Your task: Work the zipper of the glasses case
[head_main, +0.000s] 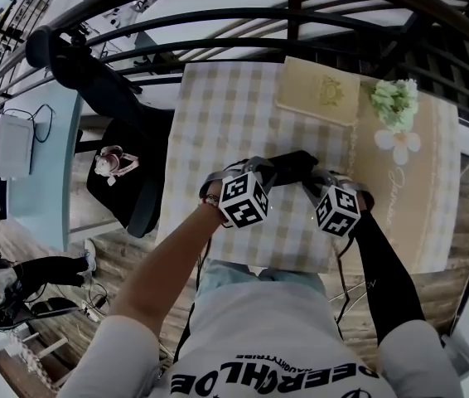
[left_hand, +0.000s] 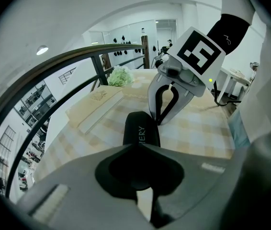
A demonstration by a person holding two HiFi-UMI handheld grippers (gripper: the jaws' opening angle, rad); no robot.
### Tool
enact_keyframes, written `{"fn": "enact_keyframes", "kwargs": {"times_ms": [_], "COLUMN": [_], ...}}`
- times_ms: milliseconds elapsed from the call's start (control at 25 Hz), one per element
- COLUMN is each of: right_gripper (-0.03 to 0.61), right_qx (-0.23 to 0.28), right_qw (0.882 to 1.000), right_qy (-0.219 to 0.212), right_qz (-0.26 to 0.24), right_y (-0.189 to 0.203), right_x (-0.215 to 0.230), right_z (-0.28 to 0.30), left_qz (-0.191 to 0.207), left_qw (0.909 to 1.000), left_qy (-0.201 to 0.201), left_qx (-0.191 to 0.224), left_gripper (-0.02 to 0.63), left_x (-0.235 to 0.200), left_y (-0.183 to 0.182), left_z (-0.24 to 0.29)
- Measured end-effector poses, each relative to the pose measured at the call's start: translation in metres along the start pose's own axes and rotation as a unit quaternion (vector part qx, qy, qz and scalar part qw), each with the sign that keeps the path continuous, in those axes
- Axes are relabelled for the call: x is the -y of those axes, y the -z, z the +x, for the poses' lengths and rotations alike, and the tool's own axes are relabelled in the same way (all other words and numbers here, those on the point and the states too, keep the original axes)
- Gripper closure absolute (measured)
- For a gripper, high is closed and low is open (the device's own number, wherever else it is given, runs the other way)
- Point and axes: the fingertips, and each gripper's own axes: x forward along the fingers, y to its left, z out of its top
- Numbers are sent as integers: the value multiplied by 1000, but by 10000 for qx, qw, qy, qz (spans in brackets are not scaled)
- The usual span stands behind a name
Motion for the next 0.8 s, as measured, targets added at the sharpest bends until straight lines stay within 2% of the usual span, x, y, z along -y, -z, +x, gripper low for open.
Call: {"fn": "enact_keyframes", "kwargs": {"times_ms": [240, 440, 640, 800], "right_gripper": [548, 549, 548, 548], "right_qx": [-1, -34, -131, -135], "right_qw": [9999, 9989, 9947, 9932], "right_qy": [121, 423, 865, 898], "right_qz": [73, 224, 547, 723], "right_y": [4, 12, 20, 22], "right_x": [10, 35, 71, 78], "right_z": [-6, -12, -16, -12], "left_qz": [-168, -363, -361, -251], "left_qw": [9997, 9985, 9982, 9993], "left_qy": [13, 208, 385, 255], "left_qx": [-177, -347, -291, -145], "left_gripper": [604, 604, 604, 604], "left_x": [-1, 6, 17, 18], "left_y": [-1, -2, -15, -30], "left_z": [-2, -2, 4, 6]}}
